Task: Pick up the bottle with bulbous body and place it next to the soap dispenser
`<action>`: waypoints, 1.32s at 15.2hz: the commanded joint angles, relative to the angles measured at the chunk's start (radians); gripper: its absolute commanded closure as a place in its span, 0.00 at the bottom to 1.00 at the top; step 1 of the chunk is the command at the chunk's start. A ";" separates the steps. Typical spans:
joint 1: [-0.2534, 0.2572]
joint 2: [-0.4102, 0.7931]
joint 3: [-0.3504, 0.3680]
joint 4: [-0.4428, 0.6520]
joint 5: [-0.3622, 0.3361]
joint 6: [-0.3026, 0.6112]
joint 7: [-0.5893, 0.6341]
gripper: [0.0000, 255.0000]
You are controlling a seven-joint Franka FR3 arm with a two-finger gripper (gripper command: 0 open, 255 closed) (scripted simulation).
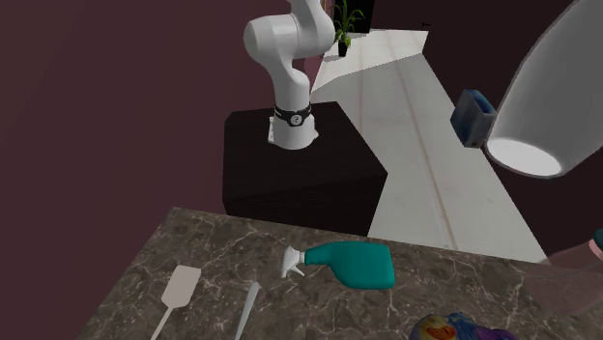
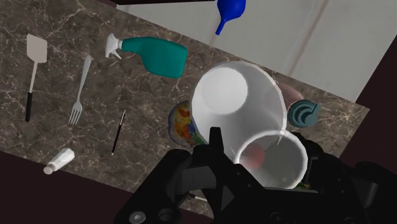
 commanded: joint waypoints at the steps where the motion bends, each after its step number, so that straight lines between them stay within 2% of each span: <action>1: 0.029 0.074 0.015 0.098 -0.019 -0.026 0.038 1.00; 4: 0.100 0.231 0.033 0.332 -0.063 -0.104 0.098 1.00; 5: 0.134 0.308 0.035 0.458 -0.084 -0.153 0.115 1.00; 6: 0.182 0.423 0.029 0.657 -0.111 -0.236 0.125 1.00; 7: 0.160 0.356 0.029 0.522 -0.093 -0.169 0.126 1.00; 10: 0.129 0.272 0.037 0.336 -0.073 -0.067 0.126 1.00; 14: 0.108 0.212 0.038 0.182 -0.058 0.027 0.123 1.00; 20: 0.090 0.157 0.037 0.015 -0.044 0.140 0.118 1.00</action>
